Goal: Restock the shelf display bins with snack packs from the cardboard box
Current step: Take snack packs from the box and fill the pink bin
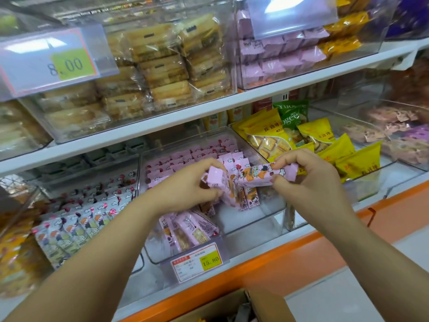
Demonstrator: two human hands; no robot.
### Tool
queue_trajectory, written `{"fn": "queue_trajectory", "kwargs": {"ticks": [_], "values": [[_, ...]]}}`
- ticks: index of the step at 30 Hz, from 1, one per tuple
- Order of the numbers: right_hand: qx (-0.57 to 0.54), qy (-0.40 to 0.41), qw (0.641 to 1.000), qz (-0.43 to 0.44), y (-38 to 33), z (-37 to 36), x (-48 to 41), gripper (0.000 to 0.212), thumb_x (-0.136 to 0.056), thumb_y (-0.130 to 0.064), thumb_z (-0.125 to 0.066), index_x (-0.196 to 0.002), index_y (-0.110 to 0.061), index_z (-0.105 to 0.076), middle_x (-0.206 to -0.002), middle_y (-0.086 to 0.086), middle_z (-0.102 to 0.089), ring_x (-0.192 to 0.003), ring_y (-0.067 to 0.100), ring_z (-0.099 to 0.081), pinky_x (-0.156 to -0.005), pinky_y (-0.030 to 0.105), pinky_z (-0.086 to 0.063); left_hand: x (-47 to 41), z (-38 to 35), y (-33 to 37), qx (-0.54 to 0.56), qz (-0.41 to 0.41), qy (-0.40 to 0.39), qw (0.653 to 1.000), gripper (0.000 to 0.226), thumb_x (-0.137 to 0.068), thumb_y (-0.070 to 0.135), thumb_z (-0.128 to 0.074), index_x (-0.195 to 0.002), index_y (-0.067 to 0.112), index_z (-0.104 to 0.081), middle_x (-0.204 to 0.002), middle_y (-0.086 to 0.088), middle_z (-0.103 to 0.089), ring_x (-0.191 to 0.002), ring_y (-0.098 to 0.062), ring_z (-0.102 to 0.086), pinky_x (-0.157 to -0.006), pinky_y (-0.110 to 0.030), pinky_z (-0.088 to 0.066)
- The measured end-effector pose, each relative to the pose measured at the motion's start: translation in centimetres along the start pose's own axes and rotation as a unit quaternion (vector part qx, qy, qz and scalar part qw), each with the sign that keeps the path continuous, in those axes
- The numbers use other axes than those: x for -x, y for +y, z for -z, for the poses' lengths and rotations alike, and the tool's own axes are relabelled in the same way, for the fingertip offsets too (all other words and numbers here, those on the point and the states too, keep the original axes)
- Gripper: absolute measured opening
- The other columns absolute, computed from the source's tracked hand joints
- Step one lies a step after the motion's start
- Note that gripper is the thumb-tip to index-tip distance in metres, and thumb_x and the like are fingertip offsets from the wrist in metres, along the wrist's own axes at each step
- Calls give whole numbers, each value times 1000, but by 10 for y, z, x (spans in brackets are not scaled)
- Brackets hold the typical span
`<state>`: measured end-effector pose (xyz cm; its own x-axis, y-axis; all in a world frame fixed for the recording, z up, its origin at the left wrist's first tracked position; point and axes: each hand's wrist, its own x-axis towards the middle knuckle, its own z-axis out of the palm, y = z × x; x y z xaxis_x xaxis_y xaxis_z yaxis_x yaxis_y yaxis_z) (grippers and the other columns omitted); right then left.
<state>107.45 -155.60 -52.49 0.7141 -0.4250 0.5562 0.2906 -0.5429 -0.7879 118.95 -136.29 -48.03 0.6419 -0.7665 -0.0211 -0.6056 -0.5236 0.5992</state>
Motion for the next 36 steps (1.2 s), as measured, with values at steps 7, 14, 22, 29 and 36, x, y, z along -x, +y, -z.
{"fn": "queue_trajectory", "kwargs": {"ticks": [7,14,22,29,36], "values": [[-3,-38,999,-5,-13,-10,5,43,-77,2,-66,-80,-41,-62,-97,-19,-55,-94,-7,-55,-75,22,-49,23,9,-11,302,49,26,952,31,-91,-3,-55,-103,24,-48,-115,-23,-60,-92,-24,-71,-73,-27,-59],[-65,-27,997,-25,-19,-20,5,29,-78,-9,-75,-76,-36,-66,-95,-12,-56,-86,-12,-54,-64,8,-43,23,-1,-15,350,64,164,920,20,-84,24,-67,-79,16,-49,-105,-7,-57,-99,-23,-68,-71,-24,-57],[-141,-71,981,-112,-13,-31,4,37,-76,-3,-76,-92,-29,-56,-101,-6,-63,-92,4,-62,-69,17,-52,7,-28,11,593,125,212,766,14,-94,-1,-46,-85,10,-46,-82,-14,-68,-80,-27,-68,-78,-36,-56],[-91,-85,985,-116,-12,-13,-12,40,-76,-1,-74,-91,-32,-55,-91,-1,-68,-75,7,-63,-68,25,-53,7,-23,-4,598,155,236,750,42,-93,1,-51,-133,11,-46,-117,-13,-64,-77,-18,-60,-68,-31,-49],[50,-173,982,-55,-14,-32,-23,47,-80,-8,-72,-123,-21,-56,-108,-2,-61,-79,11,-62,-69,26,-51,11,-26,0,196,75,121,970,80,-90,6,-62,-147,37,-15,-100,4,-52,-67,-9,-57,-53,-17,-41]]}}
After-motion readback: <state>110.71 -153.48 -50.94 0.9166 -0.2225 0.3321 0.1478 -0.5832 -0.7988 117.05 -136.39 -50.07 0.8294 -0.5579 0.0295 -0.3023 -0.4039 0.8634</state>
